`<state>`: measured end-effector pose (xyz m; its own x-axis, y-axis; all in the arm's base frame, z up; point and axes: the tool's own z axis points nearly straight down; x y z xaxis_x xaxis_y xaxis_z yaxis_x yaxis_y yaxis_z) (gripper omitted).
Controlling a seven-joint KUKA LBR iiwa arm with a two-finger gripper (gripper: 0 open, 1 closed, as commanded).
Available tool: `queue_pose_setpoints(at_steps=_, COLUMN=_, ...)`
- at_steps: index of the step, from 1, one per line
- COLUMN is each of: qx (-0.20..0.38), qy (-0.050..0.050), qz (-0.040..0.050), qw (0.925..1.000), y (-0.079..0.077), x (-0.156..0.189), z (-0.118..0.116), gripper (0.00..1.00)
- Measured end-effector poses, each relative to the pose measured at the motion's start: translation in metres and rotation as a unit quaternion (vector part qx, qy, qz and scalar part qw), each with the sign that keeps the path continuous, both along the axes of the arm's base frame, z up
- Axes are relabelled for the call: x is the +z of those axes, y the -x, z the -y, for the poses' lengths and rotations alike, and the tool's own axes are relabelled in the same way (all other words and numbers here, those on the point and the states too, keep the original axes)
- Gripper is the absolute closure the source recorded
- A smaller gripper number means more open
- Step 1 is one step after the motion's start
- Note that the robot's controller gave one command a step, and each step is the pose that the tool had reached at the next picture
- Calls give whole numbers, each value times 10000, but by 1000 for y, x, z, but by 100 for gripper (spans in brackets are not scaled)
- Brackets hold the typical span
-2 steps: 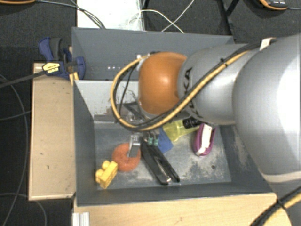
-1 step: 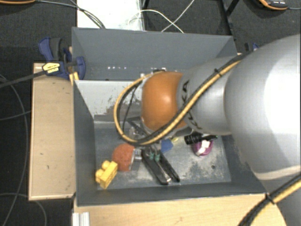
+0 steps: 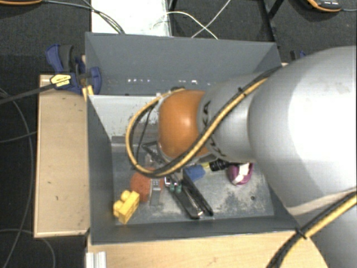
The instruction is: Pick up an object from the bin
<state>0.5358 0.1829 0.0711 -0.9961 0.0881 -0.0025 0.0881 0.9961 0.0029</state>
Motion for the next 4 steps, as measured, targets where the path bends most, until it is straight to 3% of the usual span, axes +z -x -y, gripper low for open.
queue_pose_setpoints(at_steps=1, qx=-915, qy=-26, qz=-14, qw=9958, y=5, x=2, z=17, gripper=100)
queue_pose_setpoints(at_steps=3, qx=-918, qy=-23, qz=-19, qw=9958, y=6, x=6, z=17, gripper=100)
queue_pose_setpoints(at_steps=4, qx=-917, qy=-12, qz=-39, qw=9958, y=8, x=25, z=18, gripper=100)
